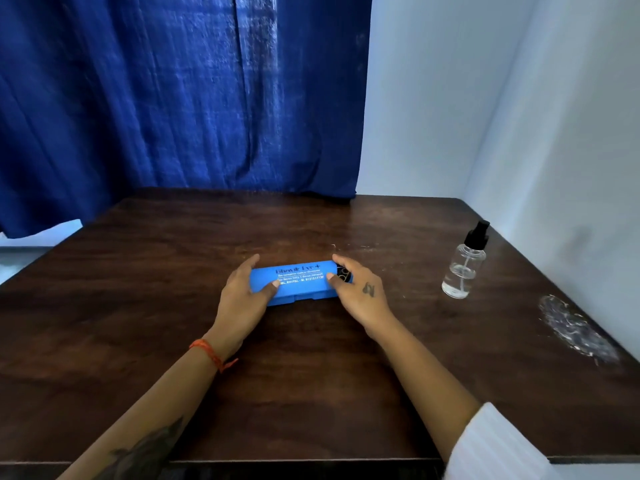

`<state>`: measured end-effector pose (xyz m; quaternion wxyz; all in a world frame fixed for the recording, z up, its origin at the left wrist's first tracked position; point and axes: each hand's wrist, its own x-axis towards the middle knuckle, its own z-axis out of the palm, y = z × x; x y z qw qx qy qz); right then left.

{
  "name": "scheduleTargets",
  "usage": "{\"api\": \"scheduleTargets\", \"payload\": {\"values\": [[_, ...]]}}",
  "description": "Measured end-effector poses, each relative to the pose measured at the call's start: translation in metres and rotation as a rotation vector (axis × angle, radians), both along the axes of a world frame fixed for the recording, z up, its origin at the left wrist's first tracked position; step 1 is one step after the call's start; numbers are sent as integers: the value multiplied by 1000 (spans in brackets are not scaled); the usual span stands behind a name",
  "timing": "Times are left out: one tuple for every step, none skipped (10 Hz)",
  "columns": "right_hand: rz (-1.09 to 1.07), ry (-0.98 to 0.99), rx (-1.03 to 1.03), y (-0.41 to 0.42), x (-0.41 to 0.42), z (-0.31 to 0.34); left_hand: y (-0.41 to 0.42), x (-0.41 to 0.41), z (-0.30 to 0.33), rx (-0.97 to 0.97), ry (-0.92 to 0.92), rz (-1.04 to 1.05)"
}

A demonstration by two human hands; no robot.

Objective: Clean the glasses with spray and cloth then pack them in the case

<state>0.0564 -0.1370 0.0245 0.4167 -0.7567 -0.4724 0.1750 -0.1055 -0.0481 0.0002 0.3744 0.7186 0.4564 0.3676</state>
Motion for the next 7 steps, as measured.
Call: {"api": "scheduleTargets", "payload": {"values": [[-55,-37,-18,-11,20,-1,-6,24,1,13,27,-28],[-121,-46,-24,-22,40,0,-15,48,7,48,82,-87],[-184,-33,-63,-30,58,0,-19,69,12,55,114,-144],[-207,-15,-98,-35,67,4,-22,80,15,43,161,-193],[-212,-17,-101,-37,68,8,-22,83,17,28,217,-211],[-195,-99,-152,-38,60,19,-27,81,30,30,271,-220],[-164,-236,-91,-34,53,37,-29,86,49,140,291,-247]]}}
